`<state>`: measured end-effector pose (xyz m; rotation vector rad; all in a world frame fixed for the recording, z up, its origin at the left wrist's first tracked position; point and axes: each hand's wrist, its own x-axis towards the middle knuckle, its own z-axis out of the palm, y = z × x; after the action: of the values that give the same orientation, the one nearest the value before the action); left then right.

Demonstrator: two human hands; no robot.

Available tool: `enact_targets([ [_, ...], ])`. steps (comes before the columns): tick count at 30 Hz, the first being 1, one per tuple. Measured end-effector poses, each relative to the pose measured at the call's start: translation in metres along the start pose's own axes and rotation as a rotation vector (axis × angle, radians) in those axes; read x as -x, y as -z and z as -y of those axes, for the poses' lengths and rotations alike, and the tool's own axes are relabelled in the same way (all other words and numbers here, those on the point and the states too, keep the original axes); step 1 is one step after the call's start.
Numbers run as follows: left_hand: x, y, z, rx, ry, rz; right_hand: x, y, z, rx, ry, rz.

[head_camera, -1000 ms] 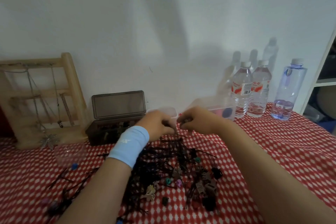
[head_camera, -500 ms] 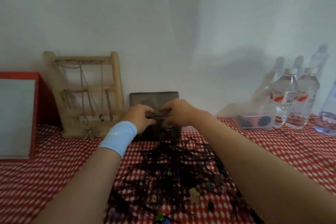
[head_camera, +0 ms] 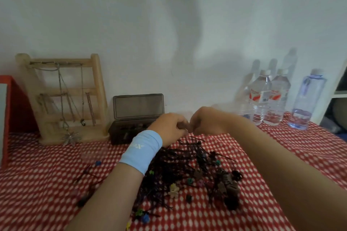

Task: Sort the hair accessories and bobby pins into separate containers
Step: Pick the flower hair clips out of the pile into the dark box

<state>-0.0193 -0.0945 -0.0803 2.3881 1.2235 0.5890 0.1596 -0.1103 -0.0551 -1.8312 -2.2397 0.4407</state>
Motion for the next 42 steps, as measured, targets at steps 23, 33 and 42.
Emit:
enact_targets([
  [23, 0.044, -0.038, -0.021, -0.032, -0.006, 0.275, 0.064, -0.009, -0.022, -0.096, -0.047, 0.085],
  [33, 0.053, -0.038, -0.038, 0.01, -0.094, 0.13, 0.09, -0.013, -0.028, 0.102, -0.104, 0.195],
  [42, 0.037, -0.064, -0.061, -0.126, -0.061, 0.228, 0.093, -0.02, -0.034, 0.126, -0.166, 0.156],
])
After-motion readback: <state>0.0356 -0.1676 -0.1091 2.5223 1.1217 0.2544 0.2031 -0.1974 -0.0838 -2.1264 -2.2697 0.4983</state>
